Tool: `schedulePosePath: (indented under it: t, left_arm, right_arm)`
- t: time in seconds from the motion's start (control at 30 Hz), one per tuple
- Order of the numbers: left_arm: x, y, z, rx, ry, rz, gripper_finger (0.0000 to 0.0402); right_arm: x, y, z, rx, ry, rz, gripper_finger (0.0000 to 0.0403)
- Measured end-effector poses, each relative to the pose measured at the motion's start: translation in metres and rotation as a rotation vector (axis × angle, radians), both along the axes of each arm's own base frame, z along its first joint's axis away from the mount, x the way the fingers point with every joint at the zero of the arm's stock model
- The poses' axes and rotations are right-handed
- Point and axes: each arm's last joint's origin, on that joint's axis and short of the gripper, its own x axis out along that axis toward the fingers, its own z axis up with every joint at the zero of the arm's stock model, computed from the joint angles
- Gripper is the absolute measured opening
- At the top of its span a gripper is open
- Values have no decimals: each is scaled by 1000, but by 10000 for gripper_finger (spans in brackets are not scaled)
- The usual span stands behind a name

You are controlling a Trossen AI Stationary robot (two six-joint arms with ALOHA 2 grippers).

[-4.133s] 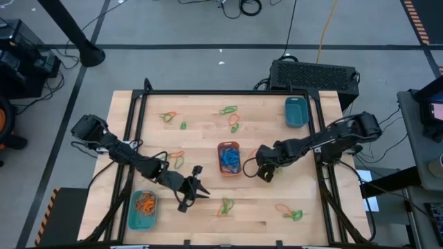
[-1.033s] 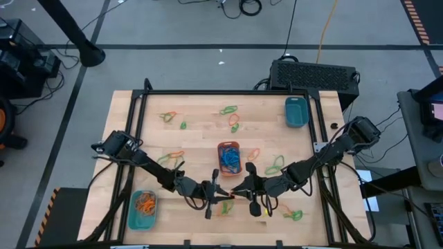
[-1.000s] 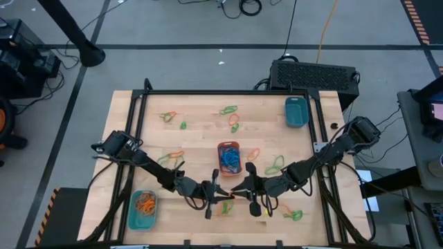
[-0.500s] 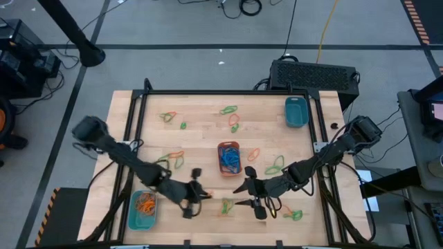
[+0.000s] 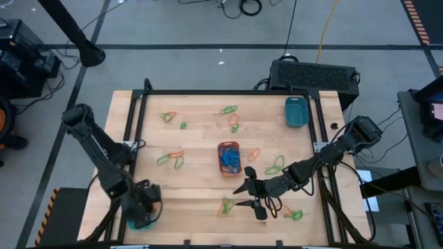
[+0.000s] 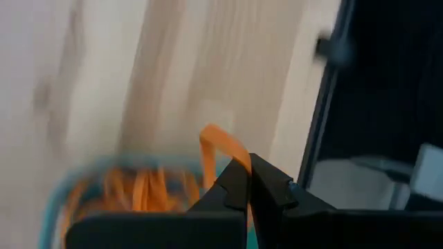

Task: Sort rubber bands into baskets
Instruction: Put the orange rubber band into the green bin

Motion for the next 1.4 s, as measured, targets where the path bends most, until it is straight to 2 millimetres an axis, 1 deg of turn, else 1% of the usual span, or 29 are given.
schedulePosePath:
  t: [0.1, 0.23, 0.37, 0.57, 0.63, 0.8, 0.9, 1.0, 1.1, 1.2, 1.27, 1.33, 1.4]
  left_arm:
    - [-16, -3, -3, 22, 99, 45, 6]
    - [-30, -1, -7, 83, 190, 116, 7]
    - [-33, 1, -9, 118, 211, 130, 8]
    - [-36, 1, -9, 101, 285, 107, 10]
    - [-36, 1, -9, 100, 287, 106, 20]
    - [-36, 1, -9, 100, 287, 106, 67]
    - [-36, 1, -9, 100, 287, 106, 89]
    - [-31, 4, -8, 93, 274, 64, 94]
    - [-20, 11, -5, 119, 172, 40, 95]
    - [-4, 21, 2, 242, -21, 19, 95]
    - [6, 31, 3, 362, -114, -3, 95]
    - [16, 44, 3, 482, -160, -19, 95]
    - [27, 60, 3, 576, -158, 1, 95]
  right_arm:
    - [0, 0, 0, 0, 0, 0, 187]
    - [0, 0, 0, 0, 0, 0, 187]
    - [0, 0, 0, -2, 0, -4, 187]
    - [0, 0, 0, -6, -1, -6, 187]
    - [0, 0, 0, -6, -1, -7, 187]
    - [0, 0, 0, -7, -1, -7, 187]
    - [0, 0, 0, -7, -2, -7, 187]
    - [0, 0, 0, -14, -3, -5, 187]
    - [0, 0, 0, -36, -10, 4, 187]
    - [1, -2, 0, -63, -18, 10, 187]
    - [2, -4, 0, -75, -21, 9, 187]
    - [3, -5, 0, -75, -19, 3, 187]
    - [3, -7, -1, -78, -15, -4, 187]
